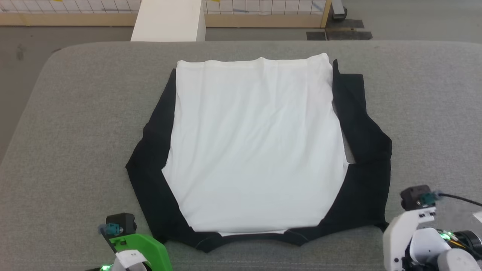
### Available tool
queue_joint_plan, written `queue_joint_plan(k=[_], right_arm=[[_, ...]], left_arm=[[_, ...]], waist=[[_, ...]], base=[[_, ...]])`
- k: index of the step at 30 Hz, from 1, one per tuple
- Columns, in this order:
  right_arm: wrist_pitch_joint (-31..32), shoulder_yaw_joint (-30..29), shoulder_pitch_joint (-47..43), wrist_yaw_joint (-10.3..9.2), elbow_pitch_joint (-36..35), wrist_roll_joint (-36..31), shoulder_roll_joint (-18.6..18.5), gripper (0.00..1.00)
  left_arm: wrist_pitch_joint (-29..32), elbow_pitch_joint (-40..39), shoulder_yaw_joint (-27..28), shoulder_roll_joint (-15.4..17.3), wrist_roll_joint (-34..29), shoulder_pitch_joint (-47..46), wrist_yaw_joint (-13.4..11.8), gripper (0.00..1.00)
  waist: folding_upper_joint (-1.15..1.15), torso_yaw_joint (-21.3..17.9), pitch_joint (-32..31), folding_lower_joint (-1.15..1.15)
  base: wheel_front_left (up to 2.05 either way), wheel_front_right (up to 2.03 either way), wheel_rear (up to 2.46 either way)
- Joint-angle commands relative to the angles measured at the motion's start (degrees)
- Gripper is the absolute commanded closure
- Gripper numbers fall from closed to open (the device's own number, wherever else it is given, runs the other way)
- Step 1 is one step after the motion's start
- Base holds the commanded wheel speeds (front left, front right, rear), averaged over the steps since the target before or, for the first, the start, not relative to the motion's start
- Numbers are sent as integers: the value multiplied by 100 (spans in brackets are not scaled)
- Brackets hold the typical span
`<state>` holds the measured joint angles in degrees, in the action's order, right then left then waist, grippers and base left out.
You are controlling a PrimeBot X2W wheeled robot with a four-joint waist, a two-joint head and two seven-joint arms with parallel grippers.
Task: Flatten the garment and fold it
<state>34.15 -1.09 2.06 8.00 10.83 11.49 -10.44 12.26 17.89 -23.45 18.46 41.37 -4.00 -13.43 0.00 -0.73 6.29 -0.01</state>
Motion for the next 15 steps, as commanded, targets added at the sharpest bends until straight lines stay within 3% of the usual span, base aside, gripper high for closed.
queue_joint_plan(k=[1,2,3,4,5,6,7,8,15], right_arm=[[148,40,166,-52,61,-76,-36,100],[273,96,221,-52,119,-114,-25,100],[347,126,258,-52,148,-136,-15,100],[411,160,302,-52,171,-166,-10,100],[429,166,332,-52,179,-179,-4,100],[434,161,363,-52,179,-175,9,96],[446,165,377,-52,169,-164,5,55],[464,157,384,-52,143,-137,-8,0],[581,-315,230,-52,-537,417,-74,0]], left_arm=[[87,115,19,68,12,-33,-113,100],[121,136,17,44,34,-61,-121,100],[134,142,20,27,53,-84,-120,78],[165,151,15,11,74,-111,-113,47],[196,157,12,2,92,-130,-111,0],[240,156,28,-12,134,-146,-117,0],[302,154,34,-10,168,-152,-121,0],[383,133,41,7,207,-155,-126,0],[1078,-541,225,333,513,105,-378,0]], waist=[[0,-17,104,1],[0,-9,120,1],[0,1,143,1],[0,11,164,1],[0,20,174,1],[0,32,181,1],[0,39,184,1],[0,45,179,1],[0,53,65,1]], base=[[0,0,0],[0,0,0],[0,0,0],[0,0,0],[0,0,0],[0,0,0],[0,0,0],[0,0,0],[0,0,0]])
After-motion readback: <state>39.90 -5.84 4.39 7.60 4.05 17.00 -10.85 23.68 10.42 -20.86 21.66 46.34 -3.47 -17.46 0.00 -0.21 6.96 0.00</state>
